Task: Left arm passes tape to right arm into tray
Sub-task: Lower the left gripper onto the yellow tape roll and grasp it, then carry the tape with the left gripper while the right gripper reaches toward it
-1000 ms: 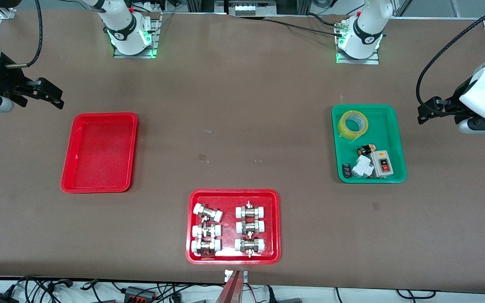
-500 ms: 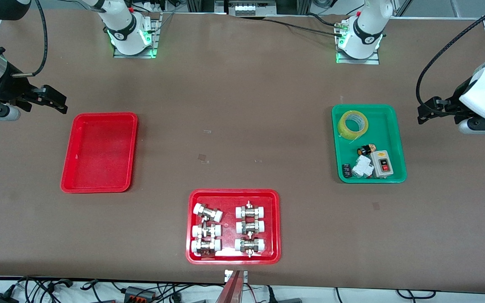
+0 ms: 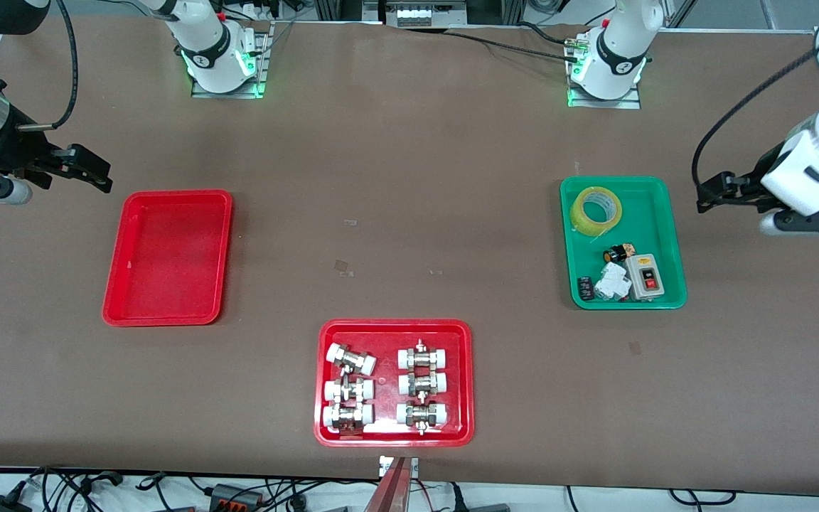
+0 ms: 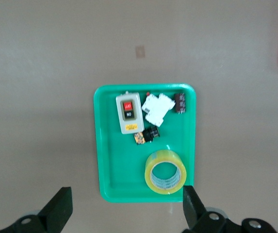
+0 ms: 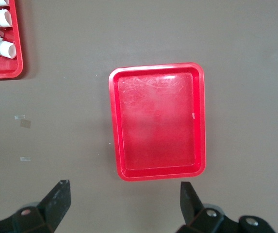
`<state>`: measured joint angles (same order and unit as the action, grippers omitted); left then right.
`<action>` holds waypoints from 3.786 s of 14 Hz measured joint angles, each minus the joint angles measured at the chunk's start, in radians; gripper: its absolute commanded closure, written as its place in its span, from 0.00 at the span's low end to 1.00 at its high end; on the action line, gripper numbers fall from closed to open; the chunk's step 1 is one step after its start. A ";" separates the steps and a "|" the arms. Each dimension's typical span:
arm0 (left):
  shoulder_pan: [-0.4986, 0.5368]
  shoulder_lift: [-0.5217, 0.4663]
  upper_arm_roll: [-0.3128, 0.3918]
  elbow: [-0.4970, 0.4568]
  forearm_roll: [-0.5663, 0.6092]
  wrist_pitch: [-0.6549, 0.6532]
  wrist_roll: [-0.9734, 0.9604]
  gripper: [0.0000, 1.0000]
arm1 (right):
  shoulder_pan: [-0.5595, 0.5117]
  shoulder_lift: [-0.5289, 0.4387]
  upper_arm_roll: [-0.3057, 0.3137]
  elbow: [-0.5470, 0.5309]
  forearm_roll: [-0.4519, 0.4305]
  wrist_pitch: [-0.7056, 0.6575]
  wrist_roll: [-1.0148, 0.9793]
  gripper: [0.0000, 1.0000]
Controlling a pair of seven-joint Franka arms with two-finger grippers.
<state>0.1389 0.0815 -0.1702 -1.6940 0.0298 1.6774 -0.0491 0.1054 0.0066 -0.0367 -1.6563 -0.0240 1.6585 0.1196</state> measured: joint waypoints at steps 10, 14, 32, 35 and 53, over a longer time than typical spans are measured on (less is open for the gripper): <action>0.018 0.113 -0.027 -0.433 0.000 0.282 0.016 0.00 | -0.001 0.000 -0.003 0.001 0.000 -0.003 0.000 0.00; 0.010 0.148 -0.037 -0.568 0.000 0.449 0.016 0.00 | -0.001 0.000 -0.003 0.001 0.000 -0.003 0.000 0.00; 0.020 0.229 -0.037 -0.592 0.000 0.516 0.016 0.83 | -0.001 0.000 -0.003 0.001 0.000 -0.005 0.000 0.00; 0.020 0.221 -0.037 -0.594 0.000 0.493 0.014 0.96 | -0.001 0.000 -0.003 0.001 0.000 -0.005 0.000 0.00; -0.260 0.223 -0.231 0.036 -0.085 0.079 -0.214 0.95 | -0.001 0.000 -0.004 0.001 0.000 -0.005 0.000 0.00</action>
<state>-0.1213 0.3047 -0.4011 -1.6583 -0.0548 1.7564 -0.2630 0.1041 0.0069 -0.0404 -1.6552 -0.0240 1.6531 0.1196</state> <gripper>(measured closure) 0.793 0.000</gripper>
